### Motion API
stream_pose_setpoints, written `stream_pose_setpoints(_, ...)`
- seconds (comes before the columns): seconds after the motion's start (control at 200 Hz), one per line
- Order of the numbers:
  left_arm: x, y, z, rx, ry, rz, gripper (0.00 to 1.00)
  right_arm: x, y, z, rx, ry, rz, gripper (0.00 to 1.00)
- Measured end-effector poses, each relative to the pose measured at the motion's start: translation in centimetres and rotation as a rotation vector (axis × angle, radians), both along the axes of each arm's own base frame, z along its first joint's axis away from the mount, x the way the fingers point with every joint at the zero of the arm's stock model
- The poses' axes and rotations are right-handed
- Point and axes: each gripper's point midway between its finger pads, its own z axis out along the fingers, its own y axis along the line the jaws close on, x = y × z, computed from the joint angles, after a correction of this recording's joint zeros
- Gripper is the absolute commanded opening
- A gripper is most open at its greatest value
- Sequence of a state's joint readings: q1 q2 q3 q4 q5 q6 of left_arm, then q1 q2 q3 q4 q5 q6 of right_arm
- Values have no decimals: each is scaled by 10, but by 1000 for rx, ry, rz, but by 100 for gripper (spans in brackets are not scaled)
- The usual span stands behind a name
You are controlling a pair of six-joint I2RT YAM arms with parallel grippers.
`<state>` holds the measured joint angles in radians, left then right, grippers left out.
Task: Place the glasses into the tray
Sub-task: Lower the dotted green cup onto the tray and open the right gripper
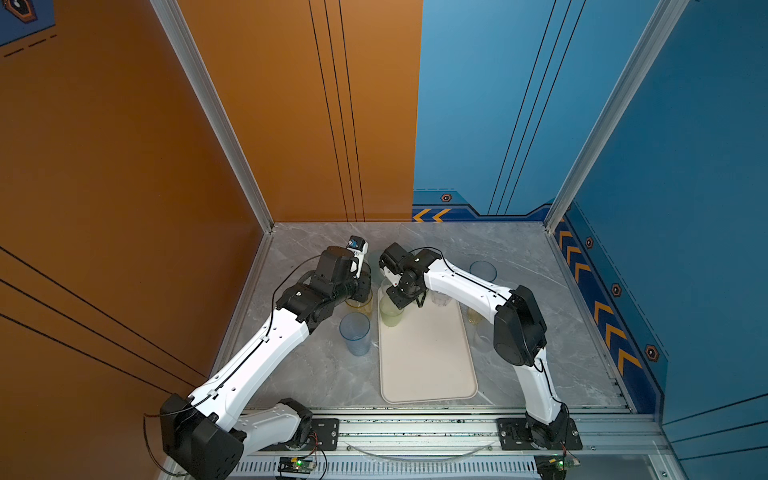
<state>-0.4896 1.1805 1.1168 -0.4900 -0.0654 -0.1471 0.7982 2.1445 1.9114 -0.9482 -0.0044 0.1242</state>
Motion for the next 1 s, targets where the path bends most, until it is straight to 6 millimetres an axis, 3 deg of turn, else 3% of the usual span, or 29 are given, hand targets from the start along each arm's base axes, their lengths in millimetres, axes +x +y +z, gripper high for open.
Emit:
stream_pose_setpoints(0.461,0,0,0,0,0,0,28,5,1,-3,3,4,-10,13)
stream_pose_setpoints(0.997,0,0,0,0,0,0,28,3,3,-3,20,14,-8,26)
